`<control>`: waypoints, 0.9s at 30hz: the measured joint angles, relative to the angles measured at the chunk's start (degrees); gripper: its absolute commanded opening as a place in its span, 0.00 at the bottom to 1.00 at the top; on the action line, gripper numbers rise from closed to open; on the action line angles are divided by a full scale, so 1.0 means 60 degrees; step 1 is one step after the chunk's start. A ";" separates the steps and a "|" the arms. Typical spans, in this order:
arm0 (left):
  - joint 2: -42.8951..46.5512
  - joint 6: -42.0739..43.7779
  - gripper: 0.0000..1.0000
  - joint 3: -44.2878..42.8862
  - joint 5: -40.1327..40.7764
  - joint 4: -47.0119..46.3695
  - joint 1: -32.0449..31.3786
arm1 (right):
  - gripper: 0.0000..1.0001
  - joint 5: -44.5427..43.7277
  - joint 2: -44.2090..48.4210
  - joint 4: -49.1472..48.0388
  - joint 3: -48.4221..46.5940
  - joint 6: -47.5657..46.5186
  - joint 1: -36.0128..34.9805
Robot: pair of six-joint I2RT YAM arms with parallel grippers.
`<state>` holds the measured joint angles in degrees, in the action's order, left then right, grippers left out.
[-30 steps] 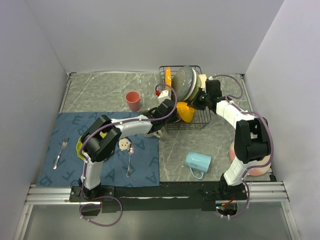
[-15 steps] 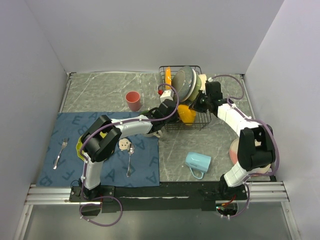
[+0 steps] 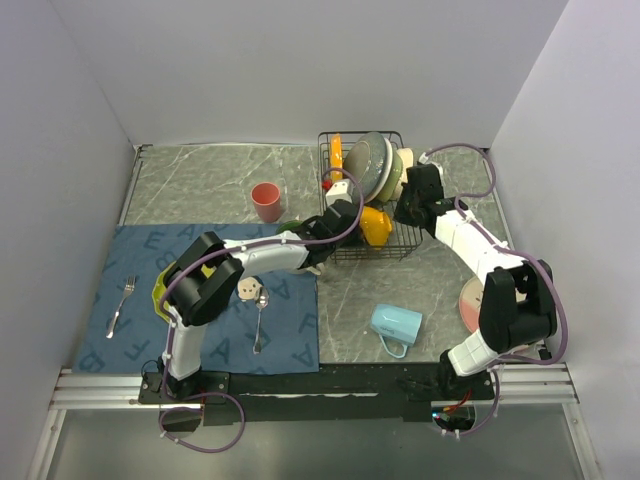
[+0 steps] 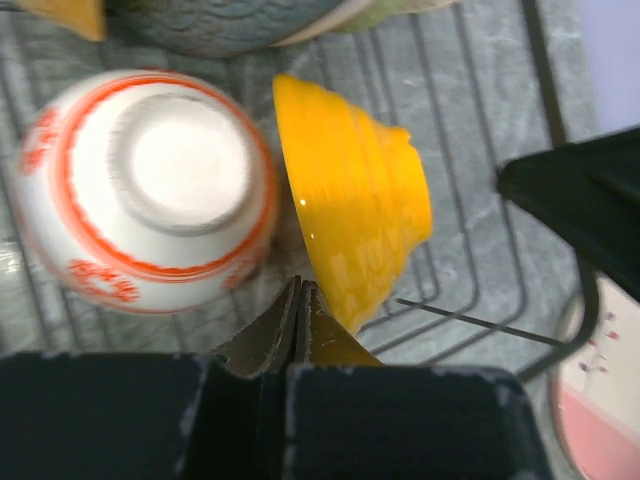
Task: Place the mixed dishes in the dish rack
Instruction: Place the bowl upside down on the dish rack
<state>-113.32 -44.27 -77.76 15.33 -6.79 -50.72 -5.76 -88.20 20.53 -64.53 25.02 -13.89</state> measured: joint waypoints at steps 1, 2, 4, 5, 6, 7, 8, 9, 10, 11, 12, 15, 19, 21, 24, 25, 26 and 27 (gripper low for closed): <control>0.0004 0.0000 0.01 0.0000 0.0076 0.0084 0.0000 | 0.00 -0.0149 0.0000 0.0018 0.0000 -0.0076 -0.0011; 0.0004 -0.0018 0.01 0.0000 0.0186 0.0168 0.0004 | 0.00 -0.0251 0.0000 0.0015 0.0000 -0.0127 -0.0022; 0.0004 -0.0033 0.01 0.0000 0.0368 0.0321 0.0022 | 0.00 -0.0328 0.0000 0.0011 0.0000 -0.0193 -0.0044; 0.0004 -0.0062 0.01 0.0000 0.0463 0.0361 0.0022 | 0.00 -0.0361 0.0000 0.0015 -0.0004 -0.0222 -0.0062; 0.0018 -0.0080 0.01 0.0000 0.0535 0.0390 0.0022 | 0.00 -0.0368 -0.0007 0.0015 -0.0011 -0.0233 -0.0080; 0.0029 -0.0091 0.01 0.0000 0.0616 0.0426 0.0018 | 0.00 -0.0390 -0.0015 0.0015 -0.0015 -0.0244 -0.0087; 0.0066 -0.0106 0.01 0.0000 0.0725 0.0514 0.0018 | 0.00 -0.0404 -0.0025 0.0018 -0.0018 -0.0244 -0.0102; 0.0113 -0.0149 0.01 0.0000 0.0831 0.0616 0.0018 | 0.00 -0.0437 -0.0047 0.0022 -0.0029 -0.0244 -0.0102; 0.0168 -0.0171 0.02 0.0011 0.0903 0.0681 0.0018 | 0.00 -0.0477 -0.0091 0.0026 -0.0051 -0.0229 -0.0102; 0.0233 -0.0178 0.02 0.0036 0.0958 0.0721 0.0018 | 0.00 -0.0517 -0.0135 0.0022 -0.0076 -0.0215 -0.0102; 0.0317 -0.0193 0.04 0.0069 0.0994 0.0758 0.0018 | 0.00 -0.0554 -0.0208 0.0047 -0.0135 -0.0189 -0.0102; 0.0576 -0.0208 0.10 0.0175 0.0991 0.0765 0.0018 | 0.00 -0.0645 -0.0557 0.0102 -0.0404 -0.0091 -0.0102; 0.0750 -0.0204 0.16 0.0193 0.0816 0.0659 0.0018 | 0.14 -0.0612 -0.1246 0.0138 -0.0743 0.0055 -0.0098; 0.0750 -0.0208 0.21 0.0193 0.0718 0.0645 0.0022 | 0.20 -0.0532 -0.1464 0.0164 -0.0747 0.0146 -0.0095; 0.0750 -0.0248 0.29 0.0270 0.0517 0.0510 0.0069 | 0.22 -0.0331 -0.1625 0.0229 -0.0747 0.0189 -0.0058; 0.0750 -0.0284 0.30 0.0313 0.0415 0.0444 0.0091 | 0.23 -0.0240 -0.1632 0.0215 -0.0747 0.0200 -0.0040; 0.0750 -0.0306 0.34 0.0364 0.0364 0.0404 0.0117 | 0.23 -0.0131 -0.1636 0.0189 -0.0747 0.0229 -0.0018; 0.0750 -0.0321 0.34 0.0408 0.0299 0.0372 0.0146 | 0.23 -0.0015 -0.1654 0.0160 -0.0747 0.0262 0.0022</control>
<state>-108.81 -46.19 -75.31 17.12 -4.56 -49.84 -5.85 -98.13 21.50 -69.01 26.59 -13.76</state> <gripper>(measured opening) 0.294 0.224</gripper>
